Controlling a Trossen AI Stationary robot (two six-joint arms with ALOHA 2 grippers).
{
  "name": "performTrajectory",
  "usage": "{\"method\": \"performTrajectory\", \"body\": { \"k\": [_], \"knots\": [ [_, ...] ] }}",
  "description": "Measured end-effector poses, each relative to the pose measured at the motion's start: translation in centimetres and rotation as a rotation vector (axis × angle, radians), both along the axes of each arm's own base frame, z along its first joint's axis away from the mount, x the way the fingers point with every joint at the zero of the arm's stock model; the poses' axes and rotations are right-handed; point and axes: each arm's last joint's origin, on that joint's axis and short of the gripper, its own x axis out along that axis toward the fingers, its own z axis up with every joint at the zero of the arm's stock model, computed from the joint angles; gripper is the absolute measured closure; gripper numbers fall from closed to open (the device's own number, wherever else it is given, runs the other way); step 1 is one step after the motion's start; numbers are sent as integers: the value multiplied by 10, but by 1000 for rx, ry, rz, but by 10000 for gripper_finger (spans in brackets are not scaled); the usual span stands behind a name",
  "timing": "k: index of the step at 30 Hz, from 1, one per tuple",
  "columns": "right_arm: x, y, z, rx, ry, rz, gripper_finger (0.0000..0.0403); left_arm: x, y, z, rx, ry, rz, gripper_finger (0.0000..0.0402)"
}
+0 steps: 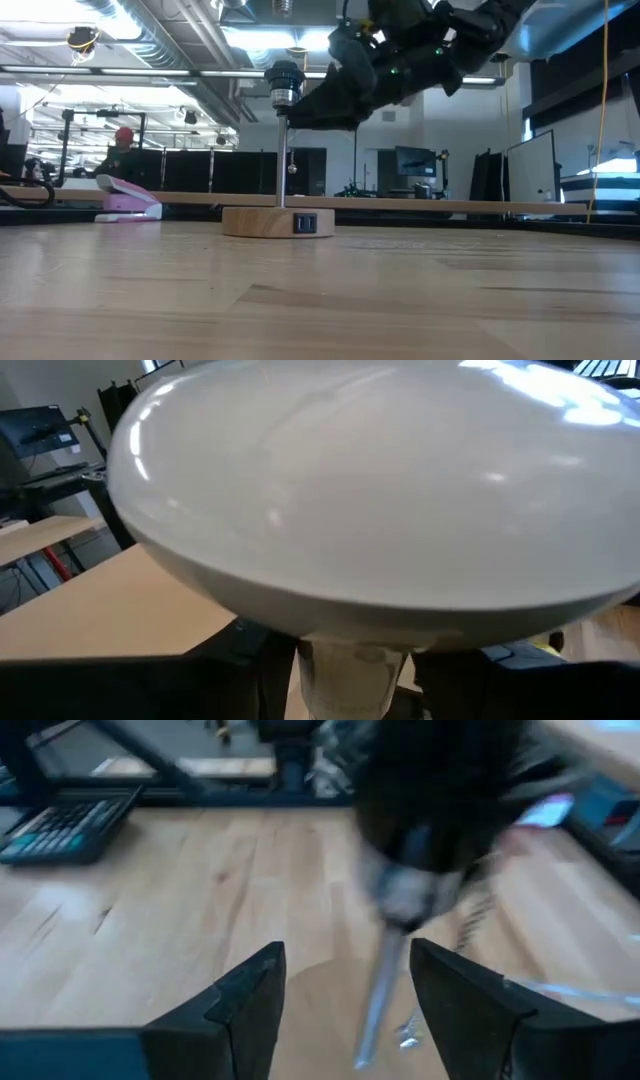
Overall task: Screw lightbulb
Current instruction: Insert the lightbulb into the desk lamp
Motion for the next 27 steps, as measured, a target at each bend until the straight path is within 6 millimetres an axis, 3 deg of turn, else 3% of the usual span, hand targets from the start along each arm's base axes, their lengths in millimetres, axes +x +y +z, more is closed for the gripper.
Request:
{"method": "performTrajectory", "body": {
  "k": [7, 10, 20, 27],
  "knots": [
    [0, -1, 1, 28, -8, -1, 107, 0, 0, -1, 0, 6, 0, 250],
    [1, 1, 5, 32, -53, 28, 95, 0, 0, -1, 0, 6, 0, 247],
    [4, -1, 9, -36, -118, -59, 135, 0, 0, 0, 0, 5, 0, 247],
    [13, -1, -10, -43, -133, -38, 155, 0, 0, 0, 0, 3, 0, 250]
  ]
}}
